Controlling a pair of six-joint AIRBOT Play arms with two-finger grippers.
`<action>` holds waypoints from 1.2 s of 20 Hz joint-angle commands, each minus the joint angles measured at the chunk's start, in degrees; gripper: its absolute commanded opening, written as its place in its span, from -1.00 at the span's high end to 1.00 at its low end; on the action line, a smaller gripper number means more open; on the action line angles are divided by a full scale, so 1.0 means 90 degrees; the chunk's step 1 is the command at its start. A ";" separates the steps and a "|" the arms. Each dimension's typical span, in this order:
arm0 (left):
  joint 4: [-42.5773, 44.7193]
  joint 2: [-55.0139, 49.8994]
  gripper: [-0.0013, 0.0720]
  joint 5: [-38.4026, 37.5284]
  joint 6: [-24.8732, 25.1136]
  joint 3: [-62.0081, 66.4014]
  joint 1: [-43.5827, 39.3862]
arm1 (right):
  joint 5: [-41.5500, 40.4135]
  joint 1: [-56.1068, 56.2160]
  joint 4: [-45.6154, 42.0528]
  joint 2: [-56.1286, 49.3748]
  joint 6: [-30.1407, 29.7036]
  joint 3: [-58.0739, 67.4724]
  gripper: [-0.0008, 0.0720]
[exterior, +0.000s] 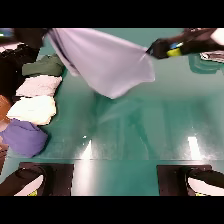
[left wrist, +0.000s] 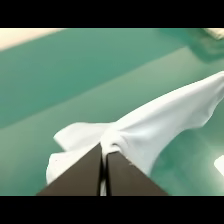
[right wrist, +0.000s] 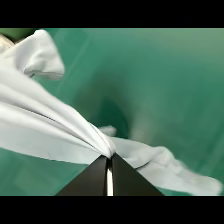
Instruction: Fold the shirts.
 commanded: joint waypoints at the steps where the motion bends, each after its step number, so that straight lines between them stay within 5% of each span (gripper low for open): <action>1: -0.0444 0.0899 0.90 -0.0175 0.0070 0.0136 0.0005 | 0.0333 -0.0080 -0.0172 0.1042 0.0000 0.0333 0.95; 7: -0.0704 0.0952 0.90 -0.1316 0.0102 0.0044 0.0005 | 0.0335 -0.0080 -0.0872 0.1936 0.0194 0.0333 0.95; 12: -0.0848 0.0597 0.90 -0.1970 -0.0017 -0.1355 0.0002 | 0.0988 -0.0080 -0.0981 0.1110 0.0474 0.0333 0.96; 16: -0.0848 0.0597 0.90 -0.1962 -0.0068 -0.3708 0.0002 | 0.2038 -0.0039 -0.0984 -0.0253 0.0483 0.0231 0.96; 23: -0.0996 0.0597 0.89 -0.1134 0.0102 -0.6751 0.0005 | 0.1591 0.0478 -0.0981 -0.0906 0.0483 -0.1515 0.96; 24: -0.1190 0.0597 0.43 -0.1078 0.0102 -0.6846 0.0005 | 0.1520 0.0508 -0.0974 -0.0906 0.0483 -0.1659 0.96</action>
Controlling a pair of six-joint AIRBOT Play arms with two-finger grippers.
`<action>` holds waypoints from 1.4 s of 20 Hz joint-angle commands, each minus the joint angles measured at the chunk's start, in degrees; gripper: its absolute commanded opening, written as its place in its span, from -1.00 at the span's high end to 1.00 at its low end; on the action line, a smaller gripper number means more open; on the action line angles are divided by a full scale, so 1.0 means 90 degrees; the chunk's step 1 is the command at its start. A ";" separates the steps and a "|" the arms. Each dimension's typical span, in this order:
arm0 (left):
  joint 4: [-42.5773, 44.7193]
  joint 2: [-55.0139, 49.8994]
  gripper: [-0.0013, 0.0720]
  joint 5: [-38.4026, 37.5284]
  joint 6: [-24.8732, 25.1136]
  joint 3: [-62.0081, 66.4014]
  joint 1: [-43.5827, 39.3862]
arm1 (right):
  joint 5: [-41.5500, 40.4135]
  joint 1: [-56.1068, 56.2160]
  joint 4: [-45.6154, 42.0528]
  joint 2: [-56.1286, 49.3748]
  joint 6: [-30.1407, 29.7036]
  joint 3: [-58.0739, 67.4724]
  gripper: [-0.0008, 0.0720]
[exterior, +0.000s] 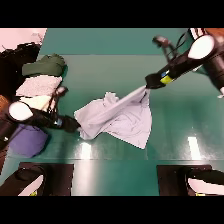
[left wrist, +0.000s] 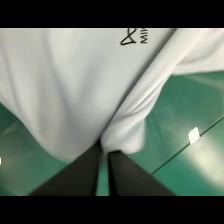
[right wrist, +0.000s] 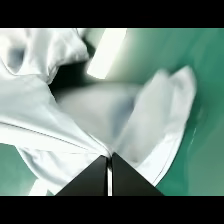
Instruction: Fold the shirts.
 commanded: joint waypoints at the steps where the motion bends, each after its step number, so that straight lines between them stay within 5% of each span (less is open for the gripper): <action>1: -0.0510 -0.0005 -0.35 0.0335 0.0039 -0.0804 0.0005 | -0.0209 0.0155 0.0109 -0.0138 0.0017 -0.0624 0.96; 2: -0.0726 -0.0005 -0.59 0.0342 0.0041 -0.0760 0.0005 | -0.0209 0.0134 0.0197 -0.0141 0.0024 -0.0665 0.96; 5: -0.0287 -0.0005 -0.59 0.0410 -0.0015 0.0083 0.0005 | -0.0253 0.0138 0.0238 -0.0075 0.0024 -0.0675 0.96; 8: 0.1110 -0.0005 -0.58 0.1275 -0.0758 0.1008 0.0032 | -0.0267 0.0138 0.0238 0.0032 0.0024 -0.0675 0.96; 11: 0.1086 -0.0554 -0.58 0.2042 -0.0828 0.1202 0.0352 | -0.0425 0.0138 0.0238 0.0126 0.0024 -0.0675 0.95; 16: -0.0996 -0.3026 -0.58 0.1792 0.1265 0.2076 0.0391 | -0.0359 0.0151 0.0243 0.0124 0.0027 -0.0675 0.95; 20: -0.1081 -0.4622 -0.58 0.1173 0.1333 0.3247 0.0272 | -0.0357 0.0151 0.0240 0.0124 0.0032 -0.0675 0.95; 25: -0.1066 -0.4957 -0.55 0.1202 0.1472 0.3497 -0.0114 | -0.0376 0.0151 0.0240 0.0124 0.0032 -0.0675 0.95; 28: -0.1093 -0.4957 0.61 0.1185 0.1484 0.3497 -0.0136 | -0.0403 0.0148 0.0236 0.0124 0.0034 -0.0675 0.95</action>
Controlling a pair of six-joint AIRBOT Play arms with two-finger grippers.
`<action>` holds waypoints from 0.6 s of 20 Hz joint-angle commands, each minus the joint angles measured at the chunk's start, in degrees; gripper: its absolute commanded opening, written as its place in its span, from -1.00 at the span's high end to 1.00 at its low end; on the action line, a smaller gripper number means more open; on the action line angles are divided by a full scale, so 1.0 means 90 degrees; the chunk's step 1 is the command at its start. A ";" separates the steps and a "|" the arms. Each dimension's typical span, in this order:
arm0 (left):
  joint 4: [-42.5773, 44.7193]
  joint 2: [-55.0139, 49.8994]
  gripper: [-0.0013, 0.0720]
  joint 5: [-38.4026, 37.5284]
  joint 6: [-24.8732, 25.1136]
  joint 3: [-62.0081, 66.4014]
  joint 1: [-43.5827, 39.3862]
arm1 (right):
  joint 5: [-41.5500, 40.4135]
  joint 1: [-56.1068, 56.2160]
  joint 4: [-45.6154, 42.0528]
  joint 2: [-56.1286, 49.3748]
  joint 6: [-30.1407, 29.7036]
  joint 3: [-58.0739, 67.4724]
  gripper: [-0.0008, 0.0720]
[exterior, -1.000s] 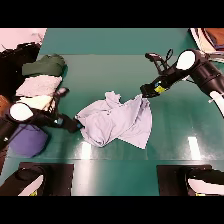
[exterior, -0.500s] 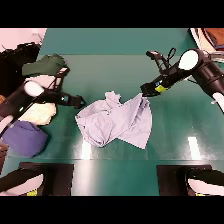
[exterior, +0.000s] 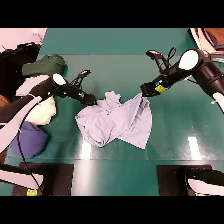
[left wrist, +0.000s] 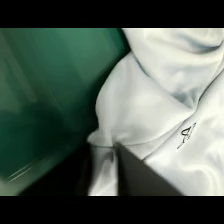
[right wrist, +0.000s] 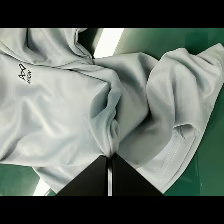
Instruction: Fold the shirts.
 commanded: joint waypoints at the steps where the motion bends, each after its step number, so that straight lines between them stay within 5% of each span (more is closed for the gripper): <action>1: -0.0039 -0.0100 0.90 -0.0078 0.0090 0.0080 -0.0051 | -0.0024 0.0002 -0.0005 0.0005 0.0000 0.0002 0.95; 5: 0.0017 0.0580 0.90 -0.0296 -0.0381 0.0478 0.0313 | -0.0124 -0.0158 -0.0073 0.0452 -0.0002 0.0007 0.95; 12: 0.0109 0.3874 0.90 -0.0304 -0.0656 0.2113 0.1059 | -0.0165 -0.0833 -0.0073 0.2361 -0.0010 0.0884 0.95</action>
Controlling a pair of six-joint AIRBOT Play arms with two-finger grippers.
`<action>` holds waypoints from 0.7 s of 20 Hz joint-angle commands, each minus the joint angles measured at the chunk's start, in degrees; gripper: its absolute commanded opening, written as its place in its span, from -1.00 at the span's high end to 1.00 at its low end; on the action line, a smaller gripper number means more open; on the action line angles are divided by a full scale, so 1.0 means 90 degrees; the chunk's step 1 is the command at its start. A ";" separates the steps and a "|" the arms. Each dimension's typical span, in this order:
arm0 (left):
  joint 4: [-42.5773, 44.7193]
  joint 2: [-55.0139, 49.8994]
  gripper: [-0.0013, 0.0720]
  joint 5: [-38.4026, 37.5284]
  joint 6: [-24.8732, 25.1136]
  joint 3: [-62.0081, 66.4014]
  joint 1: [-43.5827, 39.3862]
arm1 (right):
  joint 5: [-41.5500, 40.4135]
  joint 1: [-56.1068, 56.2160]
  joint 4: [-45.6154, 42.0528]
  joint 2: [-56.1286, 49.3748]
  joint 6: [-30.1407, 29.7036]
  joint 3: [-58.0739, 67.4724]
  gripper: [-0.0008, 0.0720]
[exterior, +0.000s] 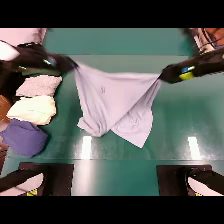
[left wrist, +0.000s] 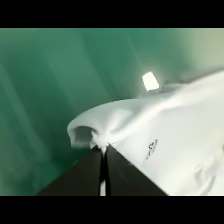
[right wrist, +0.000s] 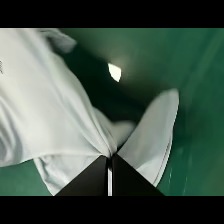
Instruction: Fold the shirts.
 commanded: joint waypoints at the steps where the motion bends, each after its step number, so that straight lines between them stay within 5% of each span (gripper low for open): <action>1: 0.0000 0.1666 0.90 -0.0012 -0.0296 0.0845 0.0197 | -0.0019 -0.0289 -0.0007 0.0862 -0.0010 0.0755 0.95; 6: -0.0083 0.3123 0.90 0.0024 -0.0493 0.1775 0.0197 | 0.0155 -0.0262 -0.0520 0.1549 -0.0010 0.1948 0.95; 14: 0.0007 0.3279 0.90 -0.0002 -0.0799 0.2654 0.0197 | 0.1054 -0.0262 -0.0821 0.1129 -0.0010 0.3750 0.96</action>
